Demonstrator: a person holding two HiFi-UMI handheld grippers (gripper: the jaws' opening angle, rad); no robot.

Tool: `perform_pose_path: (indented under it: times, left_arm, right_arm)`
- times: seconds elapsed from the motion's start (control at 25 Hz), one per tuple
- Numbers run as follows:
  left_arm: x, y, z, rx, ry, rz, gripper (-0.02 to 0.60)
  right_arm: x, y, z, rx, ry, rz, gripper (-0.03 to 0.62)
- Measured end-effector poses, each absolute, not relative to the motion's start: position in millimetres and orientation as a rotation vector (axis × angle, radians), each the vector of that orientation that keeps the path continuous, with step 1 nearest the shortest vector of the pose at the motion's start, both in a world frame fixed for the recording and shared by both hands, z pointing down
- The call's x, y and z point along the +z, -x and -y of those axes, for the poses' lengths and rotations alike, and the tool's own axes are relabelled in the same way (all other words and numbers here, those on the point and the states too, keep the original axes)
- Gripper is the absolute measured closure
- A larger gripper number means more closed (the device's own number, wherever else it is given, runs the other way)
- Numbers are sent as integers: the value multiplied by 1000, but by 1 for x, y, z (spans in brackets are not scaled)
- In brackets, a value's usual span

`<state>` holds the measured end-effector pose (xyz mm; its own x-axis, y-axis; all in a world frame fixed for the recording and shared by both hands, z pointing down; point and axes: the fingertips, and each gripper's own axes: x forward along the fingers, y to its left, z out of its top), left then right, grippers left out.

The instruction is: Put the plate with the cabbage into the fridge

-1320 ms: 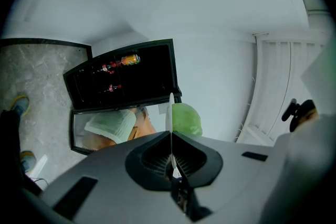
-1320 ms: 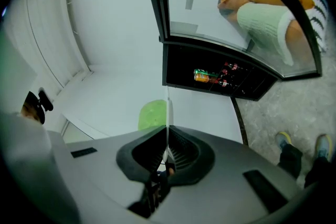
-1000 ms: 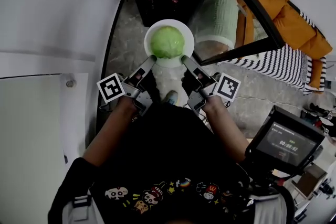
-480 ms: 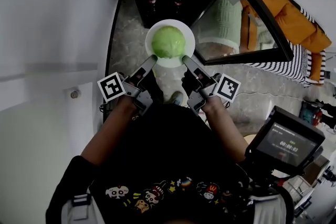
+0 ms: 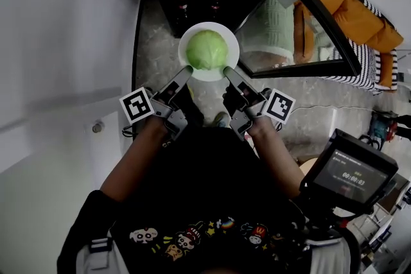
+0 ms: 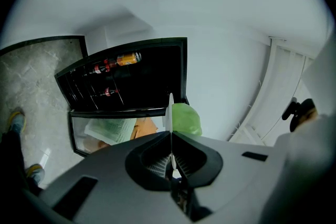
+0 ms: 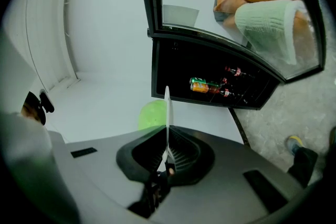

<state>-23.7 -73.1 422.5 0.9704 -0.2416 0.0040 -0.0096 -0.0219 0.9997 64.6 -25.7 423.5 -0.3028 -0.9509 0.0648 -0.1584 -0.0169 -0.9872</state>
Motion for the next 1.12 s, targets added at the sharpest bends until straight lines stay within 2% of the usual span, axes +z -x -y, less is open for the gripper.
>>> perform_pose_path:
  times: [1.12]
  left_arm:
    - [424,16,79,-106,-1569,151,571]
  right_arm:
    - [425,-69,23,-1388,1252,-1446,577]
